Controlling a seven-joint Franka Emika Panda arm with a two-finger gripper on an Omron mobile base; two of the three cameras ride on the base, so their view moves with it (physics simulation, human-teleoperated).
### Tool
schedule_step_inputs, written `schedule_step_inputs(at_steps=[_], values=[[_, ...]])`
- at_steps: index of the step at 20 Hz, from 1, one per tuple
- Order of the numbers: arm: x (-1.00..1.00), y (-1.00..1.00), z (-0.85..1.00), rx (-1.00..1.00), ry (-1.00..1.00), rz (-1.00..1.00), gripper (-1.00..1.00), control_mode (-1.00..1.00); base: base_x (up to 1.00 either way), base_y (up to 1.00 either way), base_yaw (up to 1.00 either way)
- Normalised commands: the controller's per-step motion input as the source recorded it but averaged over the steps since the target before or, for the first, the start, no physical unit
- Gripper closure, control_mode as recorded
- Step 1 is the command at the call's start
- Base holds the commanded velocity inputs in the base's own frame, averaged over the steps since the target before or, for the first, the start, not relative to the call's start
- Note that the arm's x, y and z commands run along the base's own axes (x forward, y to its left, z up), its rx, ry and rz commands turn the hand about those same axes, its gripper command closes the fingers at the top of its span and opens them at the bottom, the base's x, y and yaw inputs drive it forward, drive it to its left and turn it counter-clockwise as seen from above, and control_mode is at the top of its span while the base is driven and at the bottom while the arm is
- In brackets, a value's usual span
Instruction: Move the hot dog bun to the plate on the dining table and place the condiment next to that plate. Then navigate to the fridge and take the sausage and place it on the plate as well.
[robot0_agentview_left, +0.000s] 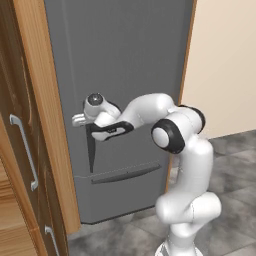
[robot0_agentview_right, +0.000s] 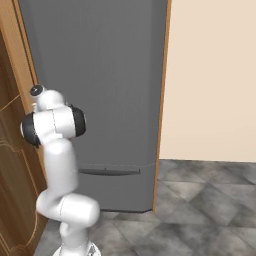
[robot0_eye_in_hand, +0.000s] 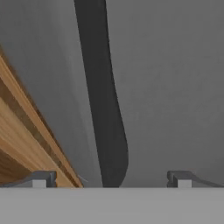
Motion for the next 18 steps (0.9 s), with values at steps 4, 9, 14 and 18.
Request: schedule_step_inputs(at_steps=[4,9,14,18], values=[[0.54,0.16,-0.08,0.00,0.00,0.00,-1.00,-1.00,0.00,0.00,0.00],[0.48,0.01,-0.12,0.00,0.00,0.00,-1.00,-1.00,0.00,0.00,0.00],[0.40,0.00,-0.23,0.00,0.00,0.00,-1.00,-1.00,0.00,0.00,0.00],[0.20,0.03,-0.36,0.00,0.01,0.00,1.00,-1.00,0.00,0.00,0.00]])
